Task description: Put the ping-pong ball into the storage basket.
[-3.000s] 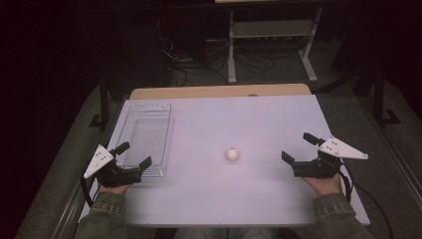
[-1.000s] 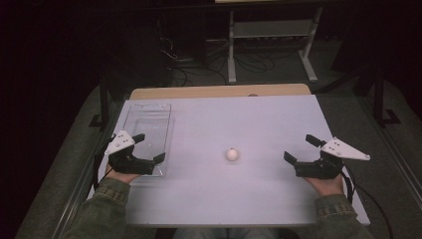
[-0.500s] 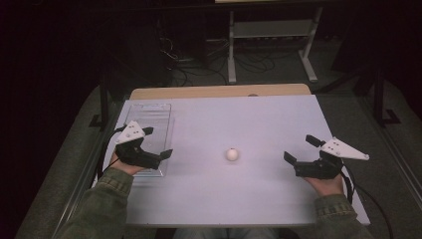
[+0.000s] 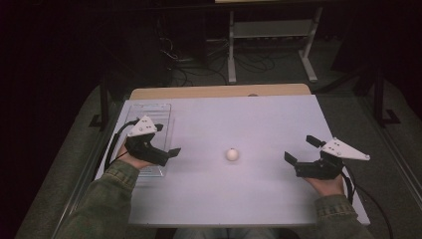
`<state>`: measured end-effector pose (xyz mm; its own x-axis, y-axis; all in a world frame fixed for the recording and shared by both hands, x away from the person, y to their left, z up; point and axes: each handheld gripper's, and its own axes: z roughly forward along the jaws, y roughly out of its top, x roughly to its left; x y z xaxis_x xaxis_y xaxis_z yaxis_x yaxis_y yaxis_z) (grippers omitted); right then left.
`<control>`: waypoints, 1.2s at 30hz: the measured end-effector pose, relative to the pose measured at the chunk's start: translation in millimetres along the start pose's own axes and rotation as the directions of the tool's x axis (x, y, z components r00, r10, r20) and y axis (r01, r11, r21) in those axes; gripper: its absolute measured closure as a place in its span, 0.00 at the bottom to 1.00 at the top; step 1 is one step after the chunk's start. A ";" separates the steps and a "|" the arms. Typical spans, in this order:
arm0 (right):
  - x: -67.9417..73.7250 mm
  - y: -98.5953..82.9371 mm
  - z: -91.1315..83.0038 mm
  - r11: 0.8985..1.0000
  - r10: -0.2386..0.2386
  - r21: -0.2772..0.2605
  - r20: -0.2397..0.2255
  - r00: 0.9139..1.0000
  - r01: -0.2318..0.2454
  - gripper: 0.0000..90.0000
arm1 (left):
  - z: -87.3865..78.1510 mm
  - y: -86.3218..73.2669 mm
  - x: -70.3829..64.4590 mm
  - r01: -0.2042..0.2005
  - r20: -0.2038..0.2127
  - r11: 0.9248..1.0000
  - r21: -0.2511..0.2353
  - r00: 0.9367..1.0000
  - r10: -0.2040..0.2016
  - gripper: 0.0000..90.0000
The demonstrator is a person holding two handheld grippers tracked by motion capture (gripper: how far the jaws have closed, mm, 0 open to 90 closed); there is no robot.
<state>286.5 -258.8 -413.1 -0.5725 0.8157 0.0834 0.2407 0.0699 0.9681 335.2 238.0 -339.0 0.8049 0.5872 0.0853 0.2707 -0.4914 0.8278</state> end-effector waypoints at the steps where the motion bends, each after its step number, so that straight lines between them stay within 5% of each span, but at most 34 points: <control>1: 0.2 -0.1 0.4 1.000 -0.003 0.000 0.000 1.000 0.003 0.00 | 1.3 4.3 -0.3 -0.006 0.014 1.000 0.003 1.000 0.006 0.00; 13: 1.4 -0.9 0.7 1.000 -0.001 0.003 -0.014 1.000 0.001 0.00 | 10.2 23.4 -4.4 -0.049 0.051 0.999 0.024 0.998 0.047 0.00; 27: 1.2 -1.6 0.8 1.000 -0.004 0.005 -0.014 1.000 0.004 0.00 | 31.4 54.7 -13.8 -0.148 0.125 0.985 0.086 0.983 0.136 0.00; 36: 1.8 -2.0 1.1 1.000 -0.012 0.007 -0.014 1.000 0.012 0.00 | 42.6 64.4 -15.8 -0.168 0.164 0.980 0.110 0.975 0.149 0.00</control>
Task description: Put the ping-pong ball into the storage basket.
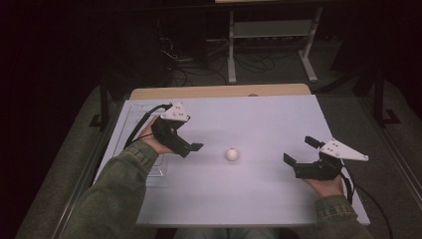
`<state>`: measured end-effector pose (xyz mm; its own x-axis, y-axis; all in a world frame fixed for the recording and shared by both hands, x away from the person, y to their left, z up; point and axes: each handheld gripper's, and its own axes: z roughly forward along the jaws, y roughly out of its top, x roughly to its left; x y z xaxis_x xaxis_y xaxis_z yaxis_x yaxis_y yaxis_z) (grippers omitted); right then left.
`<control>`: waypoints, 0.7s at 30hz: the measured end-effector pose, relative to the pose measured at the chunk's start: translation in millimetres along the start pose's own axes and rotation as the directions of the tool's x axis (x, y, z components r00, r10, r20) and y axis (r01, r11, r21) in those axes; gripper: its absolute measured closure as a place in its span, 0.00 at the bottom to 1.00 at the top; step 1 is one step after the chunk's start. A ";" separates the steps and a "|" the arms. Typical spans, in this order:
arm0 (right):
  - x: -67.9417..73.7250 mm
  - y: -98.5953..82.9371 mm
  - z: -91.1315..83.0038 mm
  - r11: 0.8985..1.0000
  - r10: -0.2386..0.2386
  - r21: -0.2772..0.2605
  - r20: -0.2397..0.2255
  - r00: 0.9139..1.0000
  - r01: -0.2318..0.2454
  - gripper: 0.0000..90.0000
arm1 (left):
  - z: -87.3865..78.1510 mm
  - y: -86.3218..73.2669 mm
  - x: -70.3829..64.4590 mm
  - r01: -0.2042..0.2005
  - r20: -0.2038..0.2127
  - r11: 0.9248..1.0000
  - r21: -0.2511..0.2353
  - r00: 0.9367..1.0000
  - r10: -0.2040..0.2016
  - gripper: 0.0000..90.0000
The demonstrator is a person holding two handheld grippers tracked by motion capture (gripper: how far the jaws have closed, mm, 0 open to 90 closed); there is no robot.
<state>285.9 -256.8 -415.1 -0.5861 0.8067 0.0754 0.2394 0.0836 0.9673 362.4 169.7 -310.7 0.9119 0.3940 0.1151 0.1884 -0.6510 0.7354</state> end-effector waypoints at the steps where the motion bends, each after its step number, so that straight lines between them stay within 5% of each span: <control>1: 0.1 -0.1 0.2 1.000 0.003 0.003 -0.002 1.000 -0.003 0.00 | 1.4 1.2 0.4 0.000 0.000 1.000 0.002 1.000 0.000 0.00; 12: -0.3 -0.7 0.1 1.000 0.003 0.006 -0.008 1.000 -0.003 0.00 | 21.1 17.4 3.8 -0.016 0.036 0.999 0.050 0.999 0.014 0.00; 21: -2.5 -1.9 -1.2 1.000 0.010 0.007 -0.003 1.000 -0.010 0.00 | 36.4 29.1 0.5 -0.074 0.076 0.990 0.117 0.995 0.065 0.00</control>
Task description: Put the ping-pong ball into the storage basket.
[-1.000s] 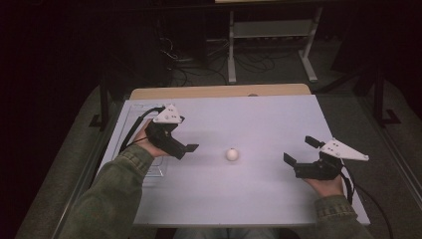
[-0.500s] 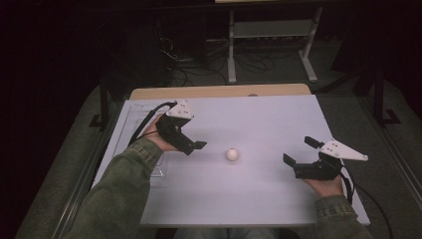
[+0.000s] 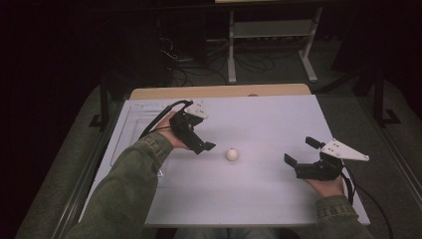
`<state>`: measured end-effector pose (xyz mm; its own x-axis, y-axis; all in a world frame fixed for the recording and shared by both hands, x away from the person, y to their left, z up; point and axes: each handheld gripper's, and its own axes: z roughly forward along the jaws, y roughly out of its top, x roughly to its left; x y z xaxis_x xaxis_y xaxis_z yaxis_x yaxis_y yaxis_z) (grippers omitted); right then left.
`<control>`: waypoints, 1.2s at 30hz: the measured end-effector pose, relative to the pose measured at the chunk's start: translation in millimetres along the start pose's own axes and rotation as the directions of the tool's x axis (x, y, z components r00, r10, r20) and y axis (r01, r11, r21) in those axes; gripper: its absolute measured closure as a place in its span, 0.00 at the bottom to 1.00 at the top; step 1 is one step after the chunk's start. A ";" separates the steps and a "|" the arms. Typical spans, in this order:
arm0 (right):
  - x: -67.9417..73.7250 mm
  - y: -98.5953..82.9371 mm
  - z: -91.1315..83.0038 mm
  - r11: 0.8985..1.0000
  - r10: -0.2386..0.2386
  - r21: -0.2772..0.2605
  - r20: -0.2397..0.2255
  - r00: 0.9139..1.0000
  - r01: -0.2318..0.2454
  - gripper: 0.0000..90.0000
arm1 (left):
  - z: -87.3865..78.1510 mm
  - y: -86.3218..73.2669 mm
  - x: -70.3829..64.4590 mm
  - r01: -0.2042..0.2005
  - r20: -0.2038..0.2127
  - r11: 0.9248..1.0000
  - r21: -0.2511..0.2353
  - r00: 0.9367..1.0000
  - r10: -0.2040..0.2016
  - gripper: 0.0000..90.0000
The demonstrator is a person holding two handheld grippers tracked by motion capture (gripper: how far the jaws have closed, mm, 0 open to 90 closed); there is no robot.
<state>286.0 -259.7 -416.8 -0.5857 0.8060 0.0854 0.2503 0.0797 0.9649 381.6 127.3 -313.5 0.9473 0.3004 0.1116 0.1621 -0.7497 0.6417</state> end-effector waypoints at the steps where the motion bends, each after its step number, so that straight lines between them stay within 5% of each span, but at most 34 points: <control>1: 0.0 -0.1 0.0 1.000 -0.001 0.001 0.000 1.000 0.001 0.00 | 0.7 1.6 -0.4 -0.004 0.003 1.000 0.002 1.000 0.004 0.00; 9: 0.7 -0.5 0.4 1.000 -0.005 0.007 -0.005 1.000 0.005 0.00 | 10.5 8.2 1.3 -0.039 0.038 0.999 0.023 0.999 0.038 0.00; 19: 1.4 -1.4 1.5 1.000 -0.008 0.017 -0.013 1.000 0.009 0.00 | 22.1 10.2 7.3 -0.050 0.066 0.993 0.107 0.997 0.043 0.00; 36: 2.2 -1.9 1.4 1.000 -0.014 0.022 -0.019 1.000 0.015 0.00 | 43.8 20.0 5.0 -0.111 0.107 0.973 0.203 0.990 0.091 0.00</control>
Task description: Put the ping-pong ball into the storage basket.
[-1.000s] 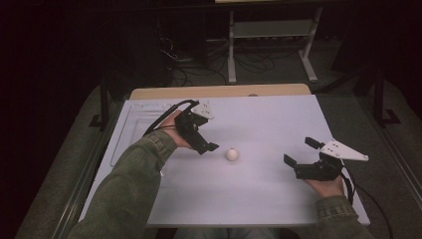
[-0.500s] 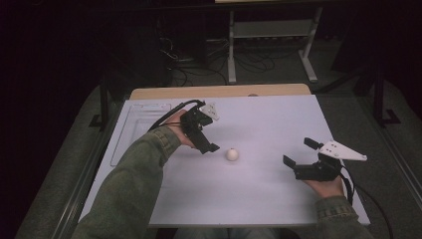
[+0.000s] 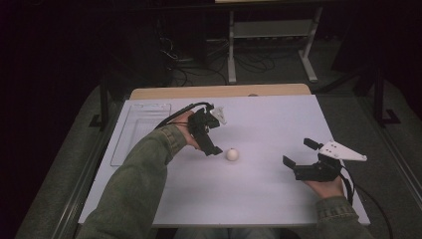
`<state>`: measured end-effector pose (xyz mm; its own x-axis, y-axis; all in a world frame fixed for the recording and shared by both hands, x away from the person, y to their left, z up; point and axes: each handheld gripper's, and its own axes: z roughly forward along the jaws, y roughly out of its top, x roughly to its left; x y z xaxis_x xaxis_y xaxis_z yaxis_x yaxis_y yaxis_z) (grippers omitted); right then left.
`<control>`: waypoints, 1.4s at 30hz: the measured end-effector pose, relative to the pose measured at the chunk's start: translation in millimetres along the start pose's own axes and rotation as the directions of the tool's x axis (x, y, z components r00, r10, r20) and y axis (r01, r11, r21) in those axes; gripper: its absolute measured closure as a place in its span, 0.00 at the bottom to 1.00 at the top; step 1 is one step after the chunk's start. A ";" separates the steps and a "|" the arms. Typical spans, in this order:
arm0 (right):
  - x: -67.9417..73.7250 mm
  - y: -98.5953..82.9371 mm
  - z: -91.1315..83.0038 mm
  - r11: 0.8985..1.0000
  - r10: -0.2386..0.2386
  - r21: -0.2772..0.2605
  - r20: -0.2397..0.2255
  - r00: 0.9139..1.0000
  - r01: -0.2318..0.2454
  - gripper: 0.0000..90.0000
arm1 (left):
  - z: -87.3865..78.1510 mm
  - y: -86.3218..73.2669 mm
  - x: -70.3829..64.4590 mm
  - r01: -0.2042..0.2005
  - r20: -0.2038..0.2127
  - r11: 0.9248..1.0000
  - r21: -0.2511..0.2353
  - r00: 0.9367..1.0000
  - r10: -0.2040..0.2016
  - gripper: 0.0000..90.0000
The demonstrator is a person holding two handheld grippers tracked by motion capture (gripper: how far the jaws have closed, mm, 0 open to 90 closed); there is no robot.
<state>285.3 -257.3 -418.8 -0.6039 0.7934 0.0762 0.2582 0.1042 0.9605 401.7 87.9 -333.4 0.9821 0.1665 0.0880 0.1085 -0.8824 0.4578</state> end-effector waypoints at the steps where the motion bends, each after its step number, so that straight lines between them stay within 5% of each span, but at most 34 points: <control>1: 0.2 0.0 0.0 1.000 -0.001 0.000 -0.001 1.000 0.001 0.00 | 0.7 0.7 0.1 0.000 0.001 1.000 -0.001 1.000 0.000 0.00; 42: -1.1 -1.6 -0.2 1.000 0.003 0.005 -0.009 1.000 -0.003 0.00 | 58.8 16.4 1.7 -0.046 0.072 0.999 0.015 0.996 0.045 0.00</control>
<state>285.4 -258.4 -420.3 -0.6098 0.7883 0.0814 0.2634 0.1047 0.9590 414.3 47.9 -377.8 0.9945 0.0945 0.0449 0.0652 -0.8959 0.4395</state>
